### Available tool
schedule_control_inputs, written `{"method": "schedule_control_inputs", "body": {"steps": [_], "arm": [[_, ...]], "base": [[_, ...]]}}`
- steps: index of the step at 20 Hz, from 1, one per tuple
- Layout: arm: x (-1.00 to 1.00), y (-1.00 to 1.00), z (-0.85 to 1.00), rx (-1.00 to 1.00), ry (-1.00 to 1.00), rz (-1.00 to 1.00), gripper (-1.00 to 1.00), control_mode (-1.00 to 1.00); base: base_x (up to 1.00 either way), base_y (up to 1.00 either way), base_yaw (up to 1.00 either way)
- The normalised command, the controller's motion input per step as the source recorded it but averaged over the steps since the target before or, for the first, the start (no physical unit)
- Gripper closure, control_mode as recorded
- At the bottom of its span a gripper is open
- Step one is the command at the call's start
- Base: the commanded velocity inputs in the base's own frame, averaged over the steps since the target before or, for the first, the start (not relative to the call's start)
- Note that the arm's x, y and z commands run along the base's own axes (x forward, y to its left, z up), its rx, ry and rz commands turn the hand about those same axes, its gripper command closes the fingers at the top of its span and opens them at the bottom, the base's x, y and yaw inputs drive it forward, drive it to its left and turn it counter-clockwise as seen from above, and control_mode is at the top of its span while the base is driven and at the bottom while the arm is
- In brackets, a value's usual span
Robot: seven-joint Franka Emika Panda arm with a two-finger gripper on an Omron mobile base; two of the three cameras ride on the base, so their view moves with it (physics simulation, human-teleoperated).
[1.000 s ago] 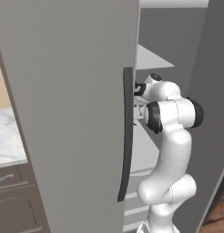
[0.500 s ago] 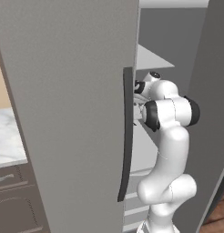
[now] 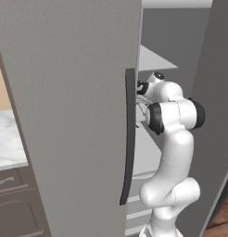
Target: Store the kebab skewer in the freezer for long-term storage. Close the freezer door after placing the cooked food.
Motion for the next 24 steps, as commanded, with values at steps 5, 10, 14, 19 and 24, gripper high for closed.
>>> {"method": "schedule_control_inputs", "body": {"steps": [5,10,14,19,24], "arm": [[-0.22,0.00,0.04,-0.01,-0.02,0.00,-1.00,-1.00],[-0.78,0.00,0.06,-0.04,-0.03,0.00,-1.00,-1.00],[-0.92,0.00,0.38,-0.03,-0.04,0.00,-1.00,-1.00],[-1.00,0.00,0.45,0.00,-0.02,0.00,-1.00,-1.00],[-1.00,0.00,0.50,-0.02,-0.01,0.00,-1.00,-1.00]], "base": [[0.00,0.00,0.00],[0.00,0.00,0.00],[0.00,0.00,0.00],[0.00,0.00,0.00],[0.00,0.00,0.00]]}}
